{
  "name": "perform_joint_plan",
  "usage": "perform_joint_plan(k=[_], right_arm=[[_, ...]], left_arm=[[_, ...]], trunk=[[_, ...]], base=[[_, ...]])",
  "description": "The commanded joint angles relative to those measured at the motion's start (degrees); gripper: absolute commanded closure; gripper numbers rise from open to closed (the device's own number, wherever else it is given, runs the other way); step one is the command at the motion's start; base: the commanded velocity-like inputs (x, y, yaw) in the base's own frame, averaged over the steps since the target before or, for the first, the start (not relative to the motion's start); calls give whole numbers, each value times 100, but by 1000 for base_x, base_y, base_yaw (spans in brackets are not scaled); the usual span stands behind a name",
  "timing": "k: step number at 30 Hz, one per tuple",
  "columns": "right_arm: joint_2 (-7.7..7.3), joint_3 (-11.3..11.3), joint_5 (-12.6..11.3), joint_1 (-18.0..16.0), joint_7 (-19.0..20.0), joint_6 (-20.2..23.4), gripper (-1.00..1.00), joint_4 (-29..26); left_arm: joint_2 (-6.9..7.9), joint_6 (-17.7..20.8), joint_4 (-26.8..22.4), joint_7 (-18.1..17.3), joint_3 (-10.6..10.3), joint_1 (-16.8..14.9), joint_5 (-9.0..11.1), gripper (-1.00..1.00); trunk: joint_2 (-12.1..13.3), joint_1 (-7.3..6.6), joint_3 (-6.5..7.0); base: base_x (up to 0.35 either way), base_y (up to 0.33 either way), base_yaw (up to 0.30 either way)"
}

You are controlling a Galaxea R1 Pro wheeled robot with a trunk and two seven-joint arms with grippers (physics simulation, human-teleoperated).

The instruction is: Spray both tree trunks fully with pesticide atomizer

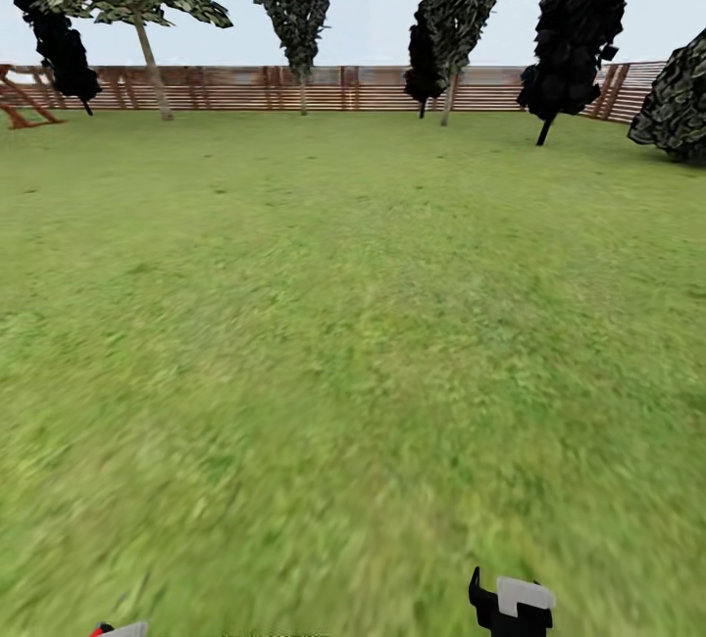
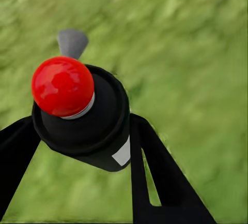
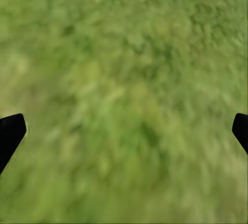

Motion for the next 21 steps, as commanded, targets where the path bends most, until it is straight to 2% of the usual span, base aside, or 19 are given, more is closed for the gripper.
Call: perform_joint_plan(k=[1, 21], right_arm=[[-1, 0, 1, 0, 0, 0, -100, 0], [0, 1, 1, 0, 0, 0, -100, 0]], left_arm=[[1, -3, -2, 1, 5, 0, 2, 100], [1, 1, 0, 15, 5, 0, 2, 100]], trunk=[[0, 0, -3], [0, 0, -53]], base=[[0, 0, 281], [0, 0, 281]])
